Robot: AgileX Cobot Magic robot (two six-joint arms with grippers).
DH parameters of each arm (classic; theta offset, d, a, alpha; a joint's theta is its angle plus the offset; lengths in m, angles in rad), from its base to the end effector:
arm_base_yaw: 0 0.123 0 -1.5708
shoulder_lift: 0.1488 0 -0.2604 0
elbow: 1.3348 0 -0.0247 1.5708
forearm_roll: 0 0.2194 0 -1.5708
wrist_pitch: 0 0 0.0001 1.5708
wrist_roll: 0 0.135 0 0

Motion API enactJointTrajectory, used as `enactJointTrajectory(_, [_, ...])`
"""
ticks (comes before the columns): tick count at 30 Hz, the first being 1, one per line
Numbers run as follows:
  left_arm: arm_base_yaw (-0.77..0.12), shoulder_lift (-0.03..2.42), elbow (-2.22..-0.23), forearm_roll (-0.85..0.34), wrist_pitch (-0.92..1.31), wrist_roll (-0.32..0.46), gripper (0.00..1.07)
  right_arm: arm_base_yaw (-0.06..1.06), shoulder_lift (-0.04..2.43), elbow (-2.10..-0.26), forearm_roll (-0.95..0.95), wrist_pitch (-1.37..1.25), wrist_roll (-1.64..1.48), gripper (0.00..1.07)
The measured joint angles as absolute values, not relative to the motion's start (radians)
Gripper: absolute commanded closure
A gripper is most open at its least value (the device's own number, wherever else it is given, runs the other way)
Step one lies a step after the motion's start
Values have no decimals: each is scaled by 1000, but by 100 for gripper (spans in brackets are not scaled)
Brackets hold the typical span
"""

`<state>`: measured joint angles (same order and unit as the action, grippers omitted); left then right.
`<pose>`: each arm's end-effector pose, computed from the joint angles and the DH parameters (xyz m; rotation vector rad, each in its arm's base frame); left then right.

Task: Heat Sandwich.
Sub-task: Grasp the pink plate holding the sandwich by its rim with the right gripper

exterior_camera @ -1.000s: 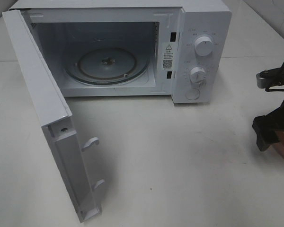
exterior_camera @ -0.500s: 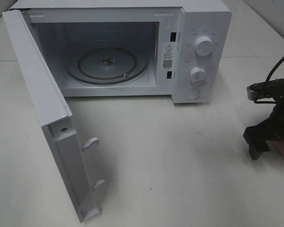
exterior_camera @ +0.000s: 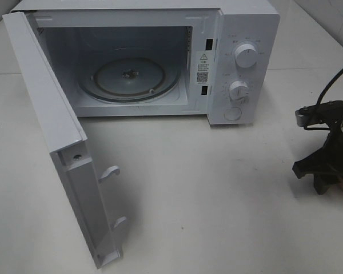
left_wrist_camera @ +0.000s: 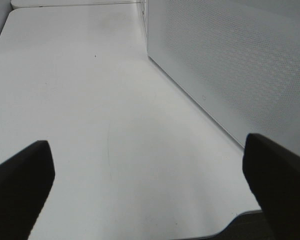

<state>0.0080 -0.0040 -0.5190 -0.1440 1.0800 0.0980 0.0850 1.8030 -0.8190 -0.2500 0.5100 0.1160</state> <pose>0.0277 -0.0169 0.2463 0.1017 2.0313 -0.1054 0.2770 0.0072 0.0768 -0.2623 2.9485 -0.1818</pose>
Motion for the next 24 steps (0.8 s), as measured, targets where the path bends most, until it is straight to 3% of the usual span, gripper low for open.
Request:
enactJointTrajectory(3, [8, -4, -519, -144, 1080, 98, 9, 84, 1803, -819, -273, 509, 124, 107])
enactJointTrajectory(24, [8, -4, -519, -144, 1080, 98, 9, 85, 1803, -822, -407, 548, 240, 107])
